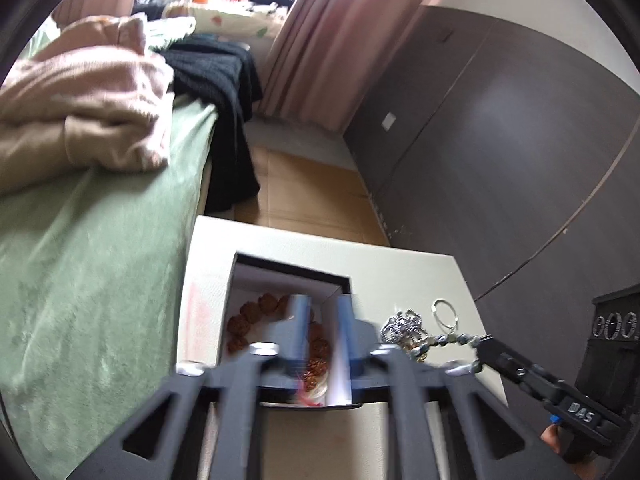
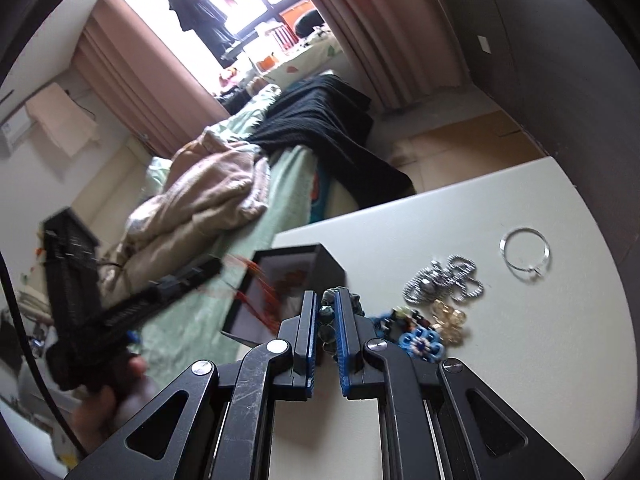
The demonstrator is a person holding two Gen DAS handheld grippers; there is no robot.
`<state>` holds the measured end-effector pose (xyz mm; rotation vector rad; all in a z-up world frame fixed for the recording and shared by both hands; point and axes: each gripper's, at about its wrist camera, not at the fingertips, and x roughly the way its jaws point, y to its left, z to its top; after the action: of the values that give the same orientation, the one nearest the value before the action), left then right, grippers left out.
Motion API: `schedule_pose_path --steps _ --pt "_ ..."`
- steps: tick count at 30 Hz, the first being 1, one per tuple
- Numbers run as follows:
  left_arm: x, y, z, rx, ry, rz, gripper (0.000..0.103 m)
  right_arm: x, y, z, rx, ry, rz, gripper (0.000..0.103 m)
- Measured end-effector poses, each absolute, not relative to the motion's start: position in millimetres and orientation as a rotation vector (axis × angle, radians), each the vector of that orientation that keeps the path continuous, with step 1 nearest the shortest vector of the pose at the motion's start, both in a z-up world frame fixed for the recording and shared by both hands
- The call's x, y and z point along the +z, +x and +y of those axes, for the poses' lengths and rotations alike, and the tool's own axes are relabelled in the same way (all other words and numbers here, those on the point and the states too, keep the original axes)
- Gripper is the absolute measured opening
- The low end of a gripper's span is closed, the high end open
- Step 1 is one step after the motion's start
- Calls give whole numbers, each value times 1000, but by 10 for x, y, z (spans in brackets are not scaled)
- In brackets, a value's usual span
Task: Organize jewelry
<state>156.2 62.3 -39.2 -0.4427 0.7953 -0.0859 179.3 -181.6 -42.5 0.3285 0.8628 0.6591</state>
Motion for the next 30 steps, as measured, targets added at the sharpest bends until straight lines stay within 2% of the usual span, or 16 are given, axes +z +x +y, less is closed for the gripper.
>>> schedule_pose_path --steps 1,3,10,17,19,21,23,24,25,27,30 --pt "-391 1552 666 -71 -457 783 70 -409 1798 -1803 669 335 857 10" --pt "-347 1503 729 -49 -468 744 79 -378 1812 -1770 695 357 843 10" --pt "-253 1427 903 1 -474 709 79 -315 1866 -1550 788 428 798 10" --pt "-270 1395 995 42 -479 703 79 -426 1936 -1196 863 477 832 12" --pt "-283 1398 999 48 -480 710 79 -512 1963 -1133 842 451 903 28" --pt "-275 1386 976 45 -478 711 79 -565 1953 -1199 799 452 918 62" --pt "-264 1369 937 43 -473 705 80 -573 1940 -1327 732 447 901 79" --pt "-265 1362 905 41 -468 705 84 -576 1942 -1398 713 454 900 83" --pt "-268 1362 876 37 -464 707 89 -578 1944 -1478 700 470 903 83" --pt "-273 1357 797 21 -452 704 94 -581 1938 -1638 671 497 909 83" --pt "-265 1347 648 1 -417 701 95 -559 1916 -1829 626 505 895 83"
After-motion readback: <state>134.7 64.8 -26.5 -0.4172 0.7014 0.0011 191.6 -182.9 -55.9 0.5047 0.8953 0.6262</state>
